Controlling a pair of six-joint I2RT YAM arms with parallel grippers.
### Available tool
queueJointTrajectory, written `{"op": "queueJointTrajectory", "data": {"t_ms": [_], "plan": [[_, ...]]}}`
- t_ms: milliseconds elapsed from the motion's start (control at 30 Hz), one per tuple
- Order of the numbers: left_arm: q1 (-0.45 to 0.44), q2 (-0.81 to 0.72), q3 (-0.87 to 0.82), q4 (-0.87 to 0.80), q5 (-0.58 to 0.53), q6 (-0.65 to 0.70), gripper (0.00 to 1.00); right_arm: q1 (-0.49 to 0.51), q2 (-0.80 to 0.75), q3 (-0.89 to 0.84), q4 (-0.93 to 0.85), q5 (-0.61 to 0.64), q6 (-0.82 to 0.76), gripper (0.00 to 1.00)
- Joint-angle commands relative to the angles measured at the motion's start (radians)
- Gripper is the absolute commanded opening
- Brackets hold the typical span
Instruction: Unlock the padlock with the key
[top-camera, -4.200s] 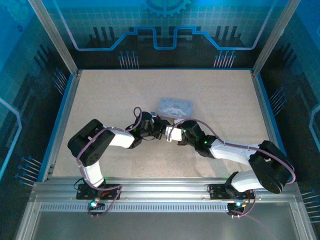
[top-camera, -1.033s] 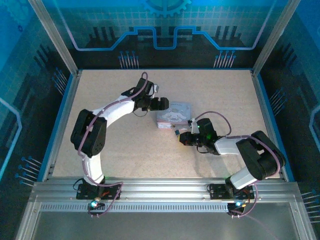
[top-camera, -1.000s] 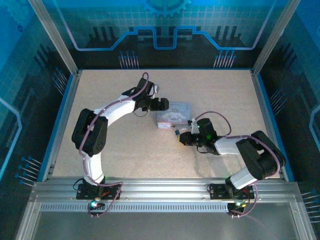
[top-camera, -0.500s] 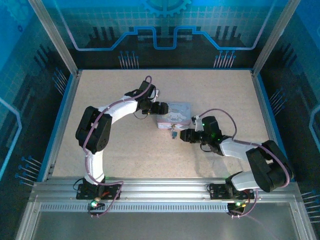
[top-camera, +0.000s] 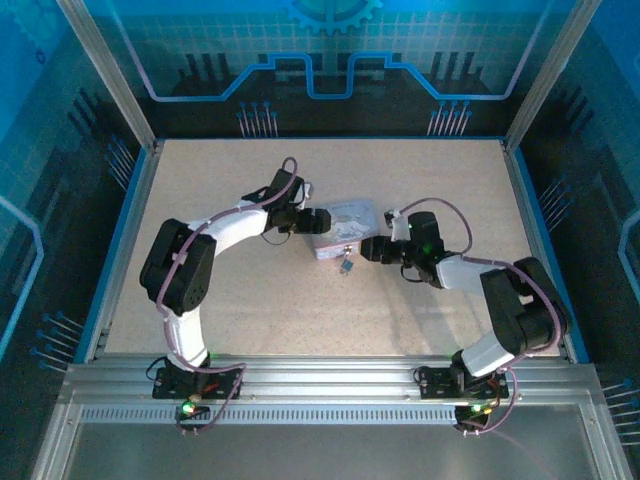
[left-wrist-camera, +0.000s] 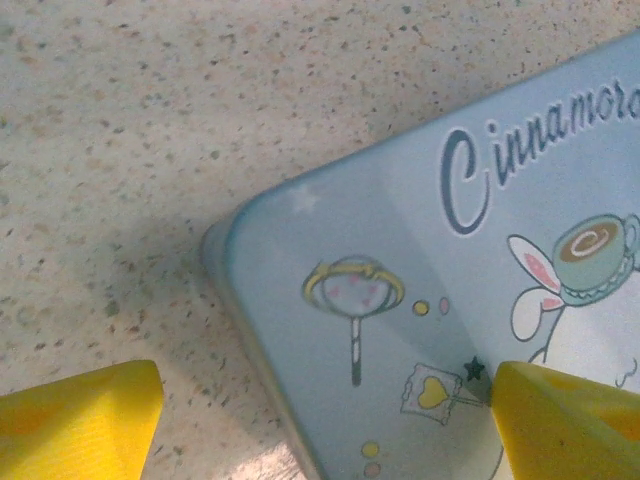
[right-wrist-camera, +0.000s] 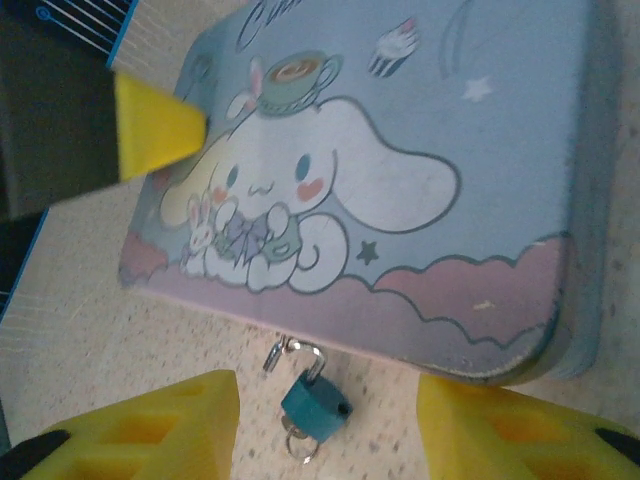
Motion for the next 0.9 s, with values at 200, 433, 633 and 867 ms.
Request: {"op": "queueJointTrajectory", "data": {"t_ms": [200,433,633,867], "plan": [[-0.005,-0.046,-0.1,-0.081,-0.032,-0.026,0.86,-0.035,-0.001,-0.032,0.196,-0.051,-0.023,0.62],[-0.005,-0.059,-0.106,-0.073,-0.039,-0.028,0.86,-0.036,-0.057,-0.116,0.199,-0.103,0.034,0.66],[-0.005,-0.066,-0.11,-0.065,-0.036,-0.033,0.86,-0.017,0.008,-0.124,0.237,-0.154,0.073,0.65],[-0.005,-0.072,-0.113,-0.063,-0.036,-0.035,0.86,0.012,0.1,-0.093,0.278,-0.165,0.101,0.65]]}}
